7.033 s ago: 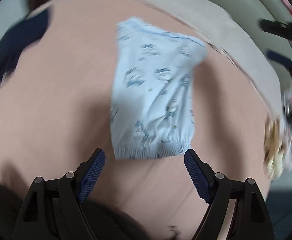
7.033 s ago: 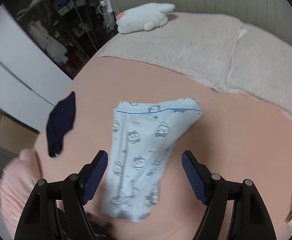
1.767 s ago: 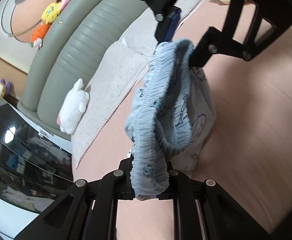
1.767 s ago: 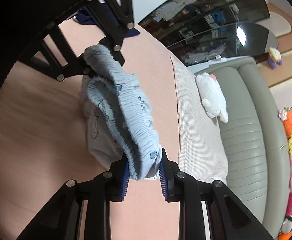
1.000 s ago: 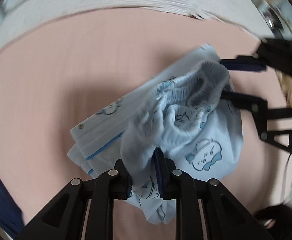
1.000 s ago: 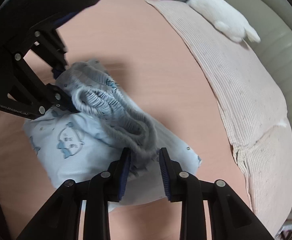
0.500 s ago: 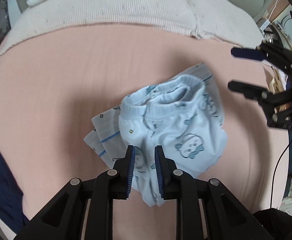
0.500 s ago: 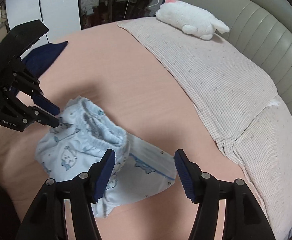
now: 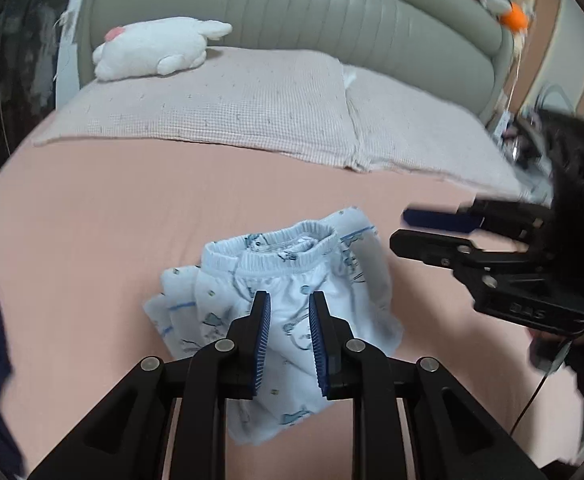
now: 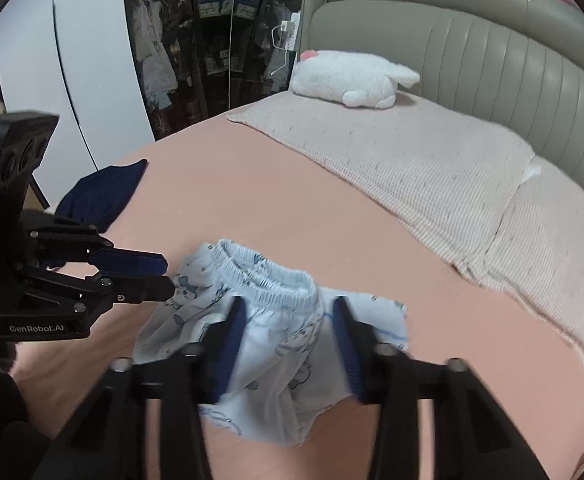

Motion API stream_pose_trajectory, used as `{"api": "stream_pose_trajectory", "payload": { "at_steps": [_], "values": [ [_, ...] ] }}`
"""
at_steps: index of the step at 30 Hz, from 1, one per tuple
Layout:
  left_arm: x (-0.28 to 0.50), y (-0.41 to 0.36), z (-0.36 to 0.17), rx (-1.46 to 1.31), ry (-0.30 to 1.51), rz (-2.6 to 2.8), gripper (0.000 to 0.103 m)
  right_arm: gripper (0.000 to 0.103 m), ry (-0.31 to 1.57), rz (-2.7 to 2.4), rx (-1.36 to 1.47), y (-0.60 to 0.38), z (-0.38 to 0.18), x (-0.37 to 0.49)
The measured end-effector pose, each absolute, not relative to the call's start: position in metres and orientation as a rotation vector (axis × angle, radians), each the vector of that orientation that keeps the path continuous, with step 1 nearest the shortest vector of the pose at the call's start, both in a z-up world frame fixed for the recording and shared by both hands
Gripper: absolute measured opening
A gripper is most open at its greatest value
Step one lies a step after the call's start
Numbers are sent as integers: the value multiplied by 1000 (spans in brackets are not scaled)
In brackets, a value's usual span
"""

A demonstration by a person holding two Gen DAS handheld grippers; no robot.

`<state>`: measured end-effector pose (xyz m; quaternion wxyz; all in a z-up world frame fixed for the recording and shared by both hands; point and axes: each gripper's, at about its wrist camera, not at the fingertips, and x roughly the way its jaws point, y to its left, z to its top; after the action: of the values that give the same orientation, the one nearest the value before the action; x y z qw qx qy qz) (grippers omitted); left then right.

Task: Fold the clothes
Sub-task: 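Lower the folded shorts onto the bed and open both grippers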

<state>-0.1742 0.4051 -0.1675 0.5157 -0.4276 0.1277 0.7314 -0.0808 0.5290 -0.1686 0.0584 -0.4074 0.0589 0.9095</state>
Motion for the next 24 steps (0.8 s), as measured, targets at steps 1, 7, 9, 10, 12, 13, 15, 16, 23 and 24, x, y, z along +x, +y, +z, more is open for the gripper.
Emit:
{"api": "stream_pose_trajectory", "payload": {
  "at_steps": [1, 7, 9, 10, 12, 13, 15, 16, 23, 24],
  "values": [
    [-176, 403, -172, -1043, 268, 1751, 18, 5, 233, 2746, -1263, 532, -174, -83],
    [-182, 421, -203, -1101, 255, 1739, 18, 5, 518, 2750, -1281, 548, -198, -91],
    [-183, 428, -209, -1108, 277, 1738, 18, 5, 558, 2756, -1303, 548, -206, -98],
    [-183, 432, -211, -1115, 282, 1736, 18, 5, 543, 2736, -1326, 547, -212, -104],
    [-187, 441, -219, -1122, 284, 1731, 18, 5, 539, 2707, -1378, 548, -225, -114],
    [-190, 445, -223, -1126, 286, 1747, 18, 5, 556, 2694, -1398, 549, -232, -120],
    [-202, 452, -228, -1140, 265, 1782, 18, 5, 576, 2677, -1403, 553, -242, -129],
    [-208, 454, -231, -1158, 243, 1787, 18, 5, 594, 2662, -1393, 557, -245, -133],
    [-249, 454, -241, -1263, 162, 1816, 18, 5, 688, 2563, -1368, 583, -252, -149],
    [-252, 451, -240, -1274, 149, 1824, 18, 5, 667, 2559, -1382, 583, -252, -150]
  ]
}}
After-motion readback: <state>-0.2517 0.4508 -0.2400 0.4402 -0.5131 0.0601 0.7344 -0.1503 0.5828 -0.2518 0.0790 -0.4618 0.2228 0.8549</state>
